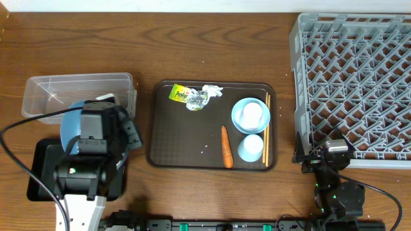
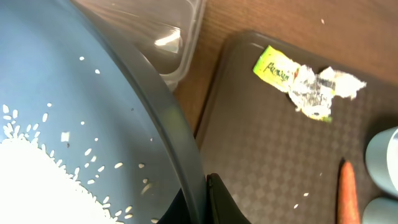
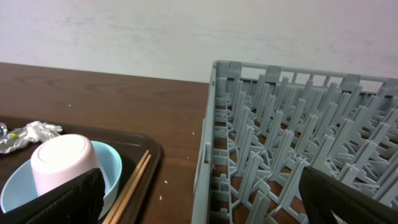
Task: Sort waste into correct bins and load items into the dishwasher rack
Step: 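Lift the bowl with the left gripper toward the black tray, then tilt the bowl with the left gripper, pouring rice onto black tray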
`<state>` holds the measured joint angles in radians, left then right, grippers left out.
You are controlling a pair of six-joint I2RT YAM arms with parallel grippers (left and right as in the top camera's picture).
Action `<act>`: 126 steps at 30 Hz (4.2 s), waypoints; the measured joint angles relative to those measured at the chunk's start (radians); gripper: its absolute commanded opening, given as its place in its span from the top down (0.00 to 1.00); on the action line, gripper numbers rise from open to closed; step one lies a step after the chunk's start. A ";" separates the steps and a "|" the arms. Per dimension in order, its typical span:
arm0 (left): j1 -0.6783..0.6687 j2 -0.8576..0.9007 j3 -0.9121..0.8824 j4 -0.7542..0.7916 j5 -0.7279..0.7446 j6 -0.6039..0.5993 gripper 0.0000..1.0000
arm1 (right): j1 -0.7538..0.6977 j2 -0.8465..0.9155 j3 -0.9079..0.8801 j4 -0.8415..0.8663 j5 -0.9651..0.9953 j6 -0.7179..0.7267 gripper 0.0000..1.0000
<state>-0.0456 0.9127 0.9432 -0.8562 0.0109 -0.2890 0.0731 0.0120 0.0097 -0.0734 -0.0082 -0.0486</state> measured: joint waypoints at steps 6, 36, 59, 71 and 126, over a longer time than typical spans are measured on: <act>0.146 0.003 0.000 0.022 0.100 0.005 0.94 | 0.000 0.000 0.000 0.000 0.000 0.000 0.01; 0.643 0.185 0.000 0.069 0.530 0.108 0.94 | 0.000 0.000 0.000 0.000 0.000 0.000 0.01; 0.912 0.307 0.000 0.053 0.900 0.137 0.94 | 0.000 0.000 0.000 0.000 0.000 0.000 0.01; 1.021 0.307 0.000 0.023 1.015 0.137 0.94 | 0.000 0.000 0.000 0.000 0.000 0.000 0.01; 1.315 0.307 -0.001 -0.217 1.296 0.247 0.94 | 0.000 0.000 0.000 0.000 0.000 0.000 0.01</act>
<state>1.2694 1.2194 0.9424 -1.0737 1.3071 -0.0422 0.0731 0.0120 0.0097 -0.0734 -0.0078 -0.0486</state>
